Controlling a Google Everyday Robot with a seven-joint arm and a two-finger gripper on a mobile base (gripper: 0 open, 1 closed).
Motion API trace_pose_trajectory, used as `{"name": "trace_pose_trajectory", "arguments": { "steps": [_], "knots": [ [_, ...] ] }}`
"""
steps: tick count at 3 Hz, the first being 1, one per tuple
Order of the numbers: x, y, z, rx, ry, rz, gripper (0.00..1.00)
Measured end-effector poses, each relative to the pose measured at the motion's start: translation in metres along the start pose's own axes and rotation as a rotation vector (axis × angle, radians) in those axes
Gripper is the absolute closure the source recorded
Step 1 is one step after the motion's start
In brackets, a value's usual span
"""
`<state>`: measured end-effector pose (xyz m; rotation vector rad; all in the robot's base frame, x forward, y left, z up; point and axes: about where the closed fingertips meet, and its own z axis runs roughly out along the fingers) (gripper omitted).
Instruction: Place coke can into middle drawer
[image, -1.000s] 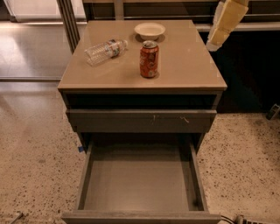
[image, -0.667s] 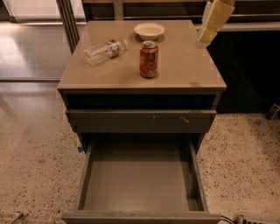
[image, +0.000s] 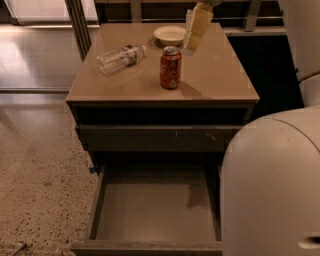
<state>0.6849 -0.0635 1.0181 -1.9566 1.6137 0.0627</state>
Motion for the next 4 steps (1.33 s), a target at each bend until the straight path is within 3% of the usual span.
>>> {"name": "trace_pose_trajectory", "arguments": {
  "steps": [2, 3, 4],
  "knots": [
    [0.031, 0.006, 0.060, -0.123, 0.113, 0.083, 0.00],
    [0.027, -0.004, 0.064, -0.087, 0.099, 0.079, 0.00],
    [0.027, -0.004, 0.064, -0.087, 0.099, 0.079, 0.00]
  ]
}}
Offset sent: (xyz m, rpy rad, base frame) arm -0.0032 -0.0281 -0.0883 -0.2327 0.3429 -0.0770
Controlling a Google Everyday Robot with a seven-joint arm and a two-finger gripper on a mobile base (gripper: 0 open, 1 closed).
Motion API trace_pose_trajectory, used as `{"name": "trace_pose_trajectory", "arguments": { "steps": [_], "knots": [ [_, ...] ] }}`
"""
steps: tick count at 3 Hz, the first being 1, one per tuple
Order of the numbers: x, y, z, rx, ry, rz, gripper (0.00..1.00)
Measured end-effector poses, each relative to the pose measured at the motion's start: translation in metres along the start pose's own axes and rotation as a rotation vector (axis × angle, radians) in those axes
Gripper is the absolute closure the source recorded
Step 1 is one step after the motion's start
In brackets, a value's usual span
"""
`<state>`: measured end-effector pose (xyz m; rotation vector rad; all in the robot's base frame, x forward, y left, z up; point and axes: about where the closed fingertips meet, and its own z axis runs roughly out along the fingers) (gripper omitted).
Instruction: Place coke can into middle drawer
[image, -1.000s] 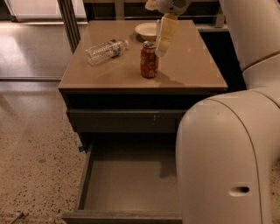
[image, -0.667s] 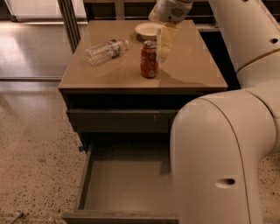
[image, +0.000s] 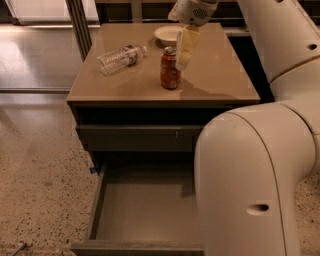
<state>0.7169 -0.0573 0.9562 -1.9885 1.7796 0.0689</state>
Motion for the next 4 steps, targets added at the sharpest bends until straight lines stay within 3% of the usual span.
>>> {"name": "trace_pose_trajectory", "arguments": {
  "steps": [1, 2, 3, 4],
  "knots": [
    [-0.007, -0.017, 0.008, 0.064, -0.039, -0.034, 0.00],
    [-0.005, -0.028, 0.040, 0.060, -0.082, -0.038, 0.00],
    [-0.006, -0.027, 0.068, 0.006, -0.092, -0.040, 0.00],
    [-0.006, -0.027, 0.070, 0.003, -0.092, -0.040, 0.27]
  ]
}}
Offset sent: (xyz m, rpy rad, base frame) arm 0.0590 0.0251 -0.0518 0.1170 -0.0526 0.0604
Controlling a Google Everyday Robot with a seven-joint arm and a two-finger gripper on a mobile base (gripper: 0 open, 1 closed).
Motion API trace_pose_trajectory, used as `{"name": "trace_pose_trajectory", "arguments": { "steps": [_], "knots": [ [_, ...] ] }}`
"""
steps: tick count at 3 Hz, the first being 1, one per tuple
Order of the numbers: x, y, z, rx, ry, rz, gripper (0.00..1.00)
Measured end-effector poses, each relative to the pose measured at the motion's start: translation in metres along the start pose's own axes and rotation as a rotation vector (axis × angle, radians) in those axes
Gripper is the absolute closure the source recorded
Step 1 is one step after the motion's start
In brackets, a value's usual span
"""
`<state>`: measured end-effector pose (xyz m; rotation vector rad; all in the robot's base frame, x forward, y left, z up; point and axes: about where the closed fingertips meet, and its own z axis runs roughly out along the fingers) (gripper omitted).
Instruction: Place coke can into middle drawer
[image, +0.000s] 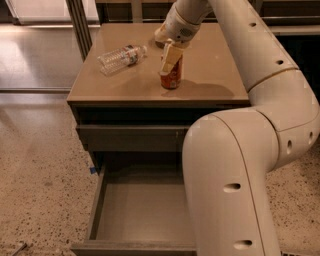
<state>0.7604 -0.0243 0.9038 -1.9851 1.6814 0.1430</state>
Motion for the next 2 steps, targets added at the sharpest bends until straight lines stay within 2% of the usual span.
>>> {"name": "trace_pose_trajectory", "arguments": {
  "steps": [2],
  "knots": [
    [0.0000, 0.0000, 0.0000, 0.000, 0.000, 0.000, 0.73]
  ]
}}
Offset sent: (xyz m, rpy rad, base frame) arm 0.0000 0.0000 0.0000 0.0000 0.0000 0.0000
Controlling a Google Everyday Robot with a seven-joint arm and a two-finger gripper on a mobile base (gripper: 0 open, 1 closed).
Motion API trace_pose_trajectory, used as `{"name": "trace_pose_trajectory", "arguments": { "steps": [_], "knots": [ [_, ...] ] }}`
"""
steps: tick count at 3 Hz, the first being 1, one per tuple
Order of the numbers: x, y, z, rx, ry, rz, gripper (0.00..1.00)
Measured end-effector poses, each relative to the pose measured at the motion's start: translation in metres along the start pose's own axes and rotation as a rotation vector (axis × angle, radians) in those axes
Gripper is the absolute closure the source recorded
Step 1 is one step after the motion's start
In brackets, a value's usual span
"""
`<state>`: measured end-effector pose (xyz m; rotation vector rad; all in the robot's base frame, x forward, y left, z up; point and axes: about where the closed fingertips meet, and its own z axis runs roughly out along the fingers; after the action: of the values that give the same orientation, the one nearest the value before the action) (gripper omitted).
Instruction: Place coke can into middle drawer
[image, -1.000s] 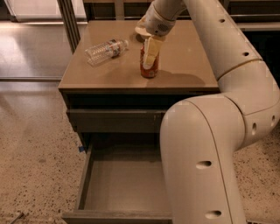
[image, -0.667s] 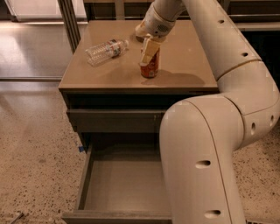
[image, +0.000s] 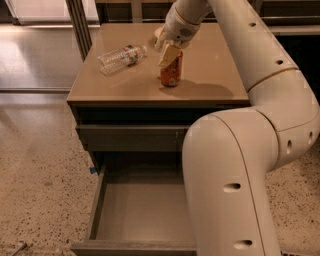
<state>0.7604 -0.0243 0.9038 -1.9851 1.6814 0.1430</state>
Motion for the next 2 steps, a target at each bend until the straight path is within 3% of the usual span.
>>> {"name": "trace_pose_trajectory", "arguments": {
  "steps": [1, 2],
  "knots": [
    [0.0000, 0.0000, 0.0000, 0.000, 0.000, 0.000, 1.00],
    [0.0000, 0.0000, 0.0000, 0.000, 0.000, 0.000, 1.00]
  ]
}}
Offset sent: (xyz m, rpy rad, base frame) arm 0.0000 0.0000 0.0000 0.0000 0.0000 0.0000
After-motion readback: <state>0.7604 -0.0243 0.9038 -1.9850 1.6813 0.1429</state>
